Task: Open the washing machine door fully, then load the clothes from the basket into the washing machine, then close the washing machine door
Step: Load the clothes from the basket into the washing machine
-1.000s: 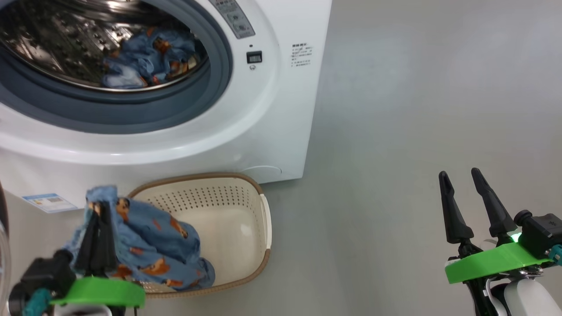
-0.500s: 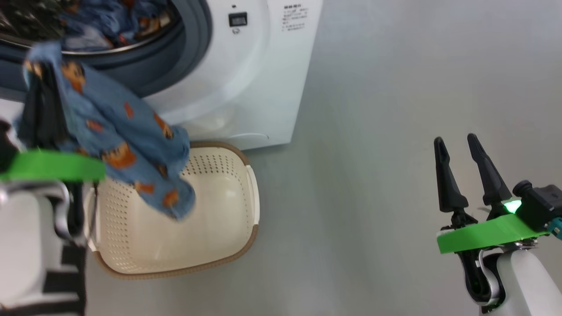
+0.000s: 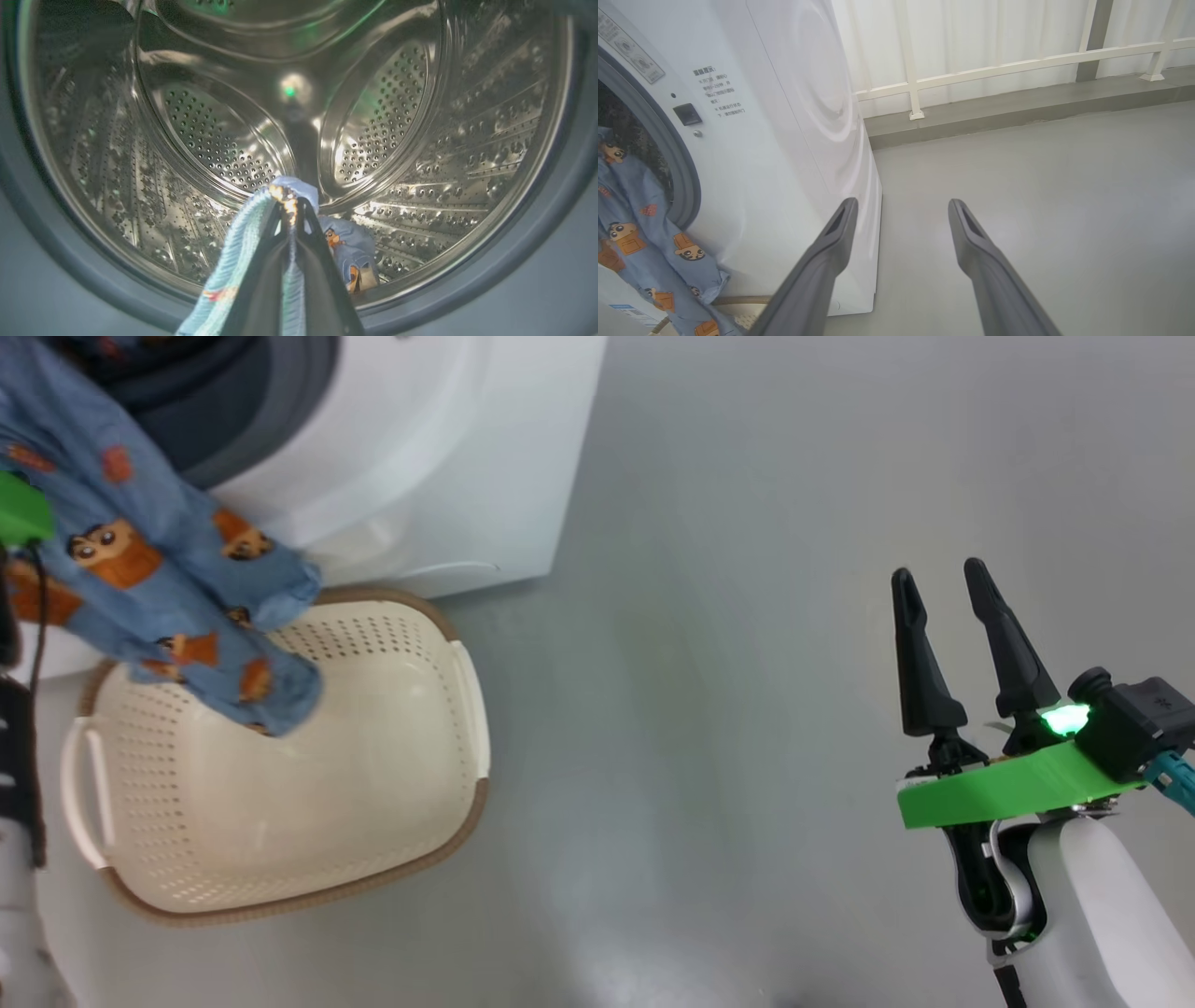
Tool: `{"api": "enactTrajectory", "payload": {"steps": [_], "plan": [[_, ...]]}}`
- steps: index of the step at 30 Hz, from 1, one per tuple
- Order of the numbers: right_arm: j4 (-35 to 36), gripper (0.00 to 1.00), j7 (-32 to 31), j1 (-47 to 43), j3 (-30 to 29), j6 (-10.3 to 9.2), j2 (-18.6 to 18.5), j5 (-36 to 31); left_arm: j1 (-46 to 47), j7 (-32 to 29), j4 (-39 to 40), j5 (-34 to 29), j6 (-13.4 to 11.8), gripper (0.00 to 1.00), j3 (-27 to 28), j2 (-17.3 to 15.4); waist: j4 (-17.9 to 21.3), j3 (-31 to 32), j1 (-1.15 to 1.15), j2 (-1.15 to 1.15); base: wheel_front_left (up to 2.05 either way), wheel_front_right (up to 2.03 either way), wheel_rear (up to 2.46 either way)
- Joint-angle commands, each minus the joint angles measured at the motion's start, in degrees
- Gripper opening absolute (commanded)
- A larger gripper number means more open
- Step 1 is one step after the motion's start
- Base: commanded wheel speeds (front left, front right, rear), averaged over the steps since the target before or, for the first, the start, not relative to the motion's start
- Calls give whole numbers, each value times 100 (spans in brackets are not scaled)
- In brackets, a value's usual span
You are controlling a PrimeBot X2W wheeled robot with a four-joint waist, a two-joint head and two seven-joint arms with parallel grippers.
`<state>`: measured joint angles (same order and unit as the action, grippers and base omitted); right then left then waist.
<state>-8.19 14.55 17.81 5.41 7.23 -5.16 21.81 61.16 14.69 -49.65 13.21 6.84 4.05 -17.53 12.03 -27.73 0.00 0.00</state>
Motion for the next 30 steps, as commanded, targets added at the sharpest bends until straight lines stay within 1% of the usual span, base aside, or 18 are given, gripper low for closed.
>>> {"api": "enactTrajectory", "payload": {"steps": [1, 5, 6, 11, 15, 17, 19, 21, 28, 30], "plan": [[153, 100, 45, 85, 135, 25, 29, 67, 323, 27, -208, -82, -11, 0, 54, -325, 266, -330, 0, 0, 0, 0, 0], [166, 100, 45, 176, 175, 25, 69, 78, 786, 23, -813, -96, -30, 0, 12, -430, 366, -525, 0, 0, 0, 0, 0], [166, 100, 45, 176, 175, 25, 69, 78, 786, 23, -813, -96, -30, 0, 12, -430, 366, -525, 0, 0, 0, 0, 0], [193, 100, 45, 267, 286, 25, 117, 95, 1237, 24, -1375, -210, -58, 0, -128, -585, 517, -689, 0, 0, 0, 0, 0], [207, 100, 45, 340, 394, 25, 152, 116, 1526, 26, -1655, -282, -110, 0, -200, -764, 660, -790, 0, 0, 0, 0, 0], [221, 100, 45, 375, 427, 25, 168, 122, 1665, 27, -1673, -358, -117, 0, -278, -841, 706, -861, 0, 0, 0, 0, 0], [241, 100, 45, 406, 443, 25, 183, 120, 1804, 28, -1504, -433, -152, 0, -336, -910, 729, -931, 0, 0, 0, 0, 0], [257, 100, 45, 438, 462, 25, 195, 122, 1896, 29, -1123, -537, -170, 0, -404, -975, 744, -1002, 0, 0, 0, 0, 0], [282, 100, 45, 551, 502, 25, 219, 134, 1797, 29, 596, -716, -240, 0, -313, -1064, 773, -1167, 0, 0, 0, 0, 0], [292, 100, 45, 584, 518, 25, 222, 138, 1698, 30, 1069, -771, -303, 0, -230, -1075, 780, -1205, 0, 0, 0, 0, 0]]}}
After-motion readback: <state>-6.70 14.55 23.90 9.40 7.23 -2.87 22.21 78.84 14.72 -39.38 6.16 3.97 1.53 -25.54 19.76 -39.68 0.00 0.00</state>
